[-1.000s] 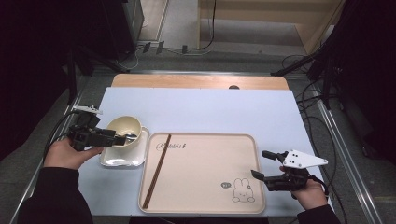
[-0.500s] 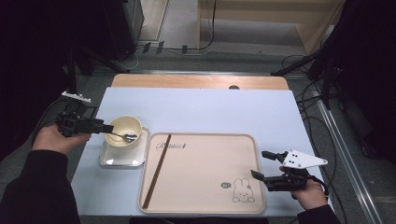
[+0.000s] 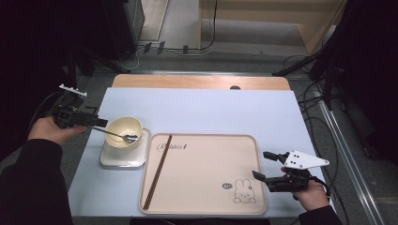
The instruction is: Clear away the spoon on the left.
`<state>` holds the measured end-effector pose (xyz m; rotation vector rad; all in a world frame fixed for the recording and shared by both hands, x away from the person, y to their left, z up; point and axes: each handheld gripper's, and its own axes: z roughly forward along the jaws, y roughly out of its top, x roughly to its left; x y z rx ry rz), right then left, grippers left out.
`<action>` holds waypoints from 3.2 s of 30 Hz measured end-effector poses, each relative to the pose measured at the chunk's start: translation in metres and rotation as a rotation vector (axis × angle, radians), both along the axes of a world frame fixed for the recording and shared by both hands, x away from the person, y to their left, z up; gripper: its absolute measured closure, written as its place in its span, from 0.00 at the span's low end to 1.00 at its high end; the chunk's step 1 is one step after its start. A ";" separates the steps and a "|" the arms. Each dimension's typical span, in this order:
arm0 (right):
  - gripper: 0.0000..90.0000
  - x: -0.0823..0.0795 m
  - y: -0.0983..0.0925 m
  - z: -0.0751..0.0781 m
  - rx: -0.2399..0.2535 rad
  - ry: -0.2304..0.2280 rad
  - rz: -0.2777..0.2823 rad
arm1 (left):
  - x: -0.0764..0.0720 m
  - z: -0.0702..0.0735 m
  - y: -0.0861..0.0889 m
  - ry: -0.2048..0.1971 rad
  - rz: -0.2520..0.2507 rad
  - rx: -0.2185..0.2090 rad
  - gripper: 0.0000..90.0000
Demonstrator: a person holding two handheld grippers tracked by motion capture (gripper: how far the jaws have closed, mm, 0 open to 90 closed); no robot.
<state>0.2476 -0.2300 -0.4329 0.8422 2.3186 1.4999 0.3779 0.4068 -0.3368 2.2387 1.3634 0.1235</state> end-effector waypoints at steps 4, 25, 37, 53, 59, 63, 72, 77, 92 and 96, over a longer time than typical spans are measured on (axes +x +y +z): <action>0.24 0.000 0.000 0.000 0.001 0.001 0.000 | 0.004 -0.006 0.005 0.034 -0.008 -0.009 0.50; 0.24 0.000 0.000 0.000 -0.001 0.000 0.000 | -0.011 -0.019 0.012 0.127 -0.061 0.033 0.78; 0.24 -0.001 0.000 0.001 -0.001 -0.009 -0.003 | -0.021 -0.017 0.012 0.137 -0.076 -0.032 0.98; 0.24 -0.001 0.000 0.001 -0.002 -0.011 -0.003 | -0.032 0.005 0.012 0.122 0.018 -0.095 0.99; 0.24 -0.001 0.000 0.001 -0.003 -0.011 -0.002 | -0.037 0.022 0.011 0.095 0.023 -0.084 0.99; 0.24 -0.001 0.000 0.001 -0.001 -0.012 -0.002 | -0.040 0.032 0.010 0.086 0.027 -0.101 0.99; 0.24 -0.001 0.000 0.001 -0.001 -0.010 0.000 | -0.039 0.043 -0.006 0.085 0.013 -0.110 0.99; 0.24 -0.001 0.000 0.001 -0.002 -0.009 0.002 | -0.035 0.045 -0.025 0.087 -0.015 -0.104 0.99; 0.24 -0.001 0.000 0.001 -0.003 -0.010 0.005 | -0.025 0.042 -0.070 0.107 -0.084 -0.109 0.99; 0.24 -0.002 0.000 0.001 -0.003 -0.010 0.006 | -0.023 0.038 -0.083 0.118 -0.099 -0.111 0.99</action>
